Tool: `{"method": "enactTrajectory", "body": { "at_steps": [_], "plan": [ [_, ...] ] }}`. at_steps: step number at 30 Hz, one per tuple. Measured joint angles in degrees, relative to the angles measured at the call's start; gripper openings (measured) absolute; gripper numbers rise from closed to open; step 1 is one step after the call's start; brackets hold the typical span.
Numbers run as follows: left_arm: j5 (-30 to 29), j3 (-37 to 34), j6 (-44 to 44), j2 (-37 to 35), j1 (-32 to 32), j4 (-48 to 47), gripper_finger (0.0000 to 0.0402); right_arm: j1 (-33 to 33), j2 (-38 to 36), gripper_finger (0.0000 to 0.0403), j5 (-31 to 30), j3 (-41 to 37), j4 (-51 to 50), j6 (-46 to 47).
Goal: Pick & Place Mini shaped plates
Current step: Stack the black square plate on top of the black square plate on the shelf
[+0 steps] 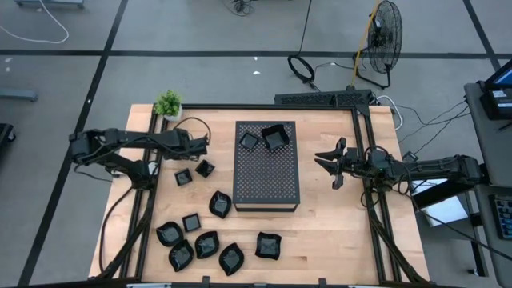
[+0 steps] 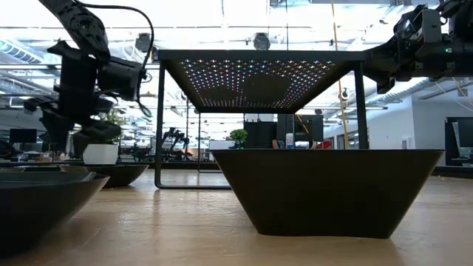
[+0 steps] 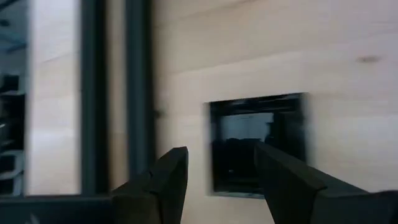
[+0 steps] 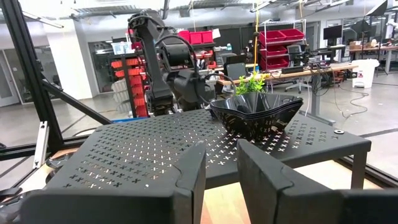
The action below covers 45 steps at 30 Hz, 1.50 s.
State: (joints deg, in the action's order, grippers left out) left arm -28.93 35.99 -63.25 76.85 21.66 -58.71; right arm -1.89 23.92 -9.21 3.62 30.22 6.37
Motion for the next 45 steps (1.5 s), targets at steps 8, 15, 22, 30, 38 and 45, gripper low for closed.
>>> {"method": "enactTrajectory", "body": {
  "at_steps": [8,15,22,30,38,45],
  "plan": [
    [1.8,-1.9,1.1,0.0,2.2,3.8,0.0186,0.0,0.0,0.0077,0.0,0.0,0.7,0.0],
    [5.3,-4.3,4.6,0.0,2.2,12.4,0.0186,0.0,0.0,0.0077,0.0,0.0,1.3,0.0],
    [9.5,-4.3,7.4,0.0,2.0,20.9,0.0186,0.0,0.0,0.0077,0.0,0.0,1.3,-0.1],
    [13.6,-2.5,14.6,0.0,1.1,27.8,0.0186,0.0,0.0,0.0077,0.0,0.0,1.3,-0.2],
    [7.9,2.1,12.7,-0.1,1.6,14.5,0.0186,0.0,0.0,0.0077,-0.2,0.0,1.3,-0.2],
    [9.8,-1.3,9.6,-0.1,3.8,14.7,0.0186,0.0,0.0,0.0077,-0.2,0.0,1.3,-0.2]
  ]
}}
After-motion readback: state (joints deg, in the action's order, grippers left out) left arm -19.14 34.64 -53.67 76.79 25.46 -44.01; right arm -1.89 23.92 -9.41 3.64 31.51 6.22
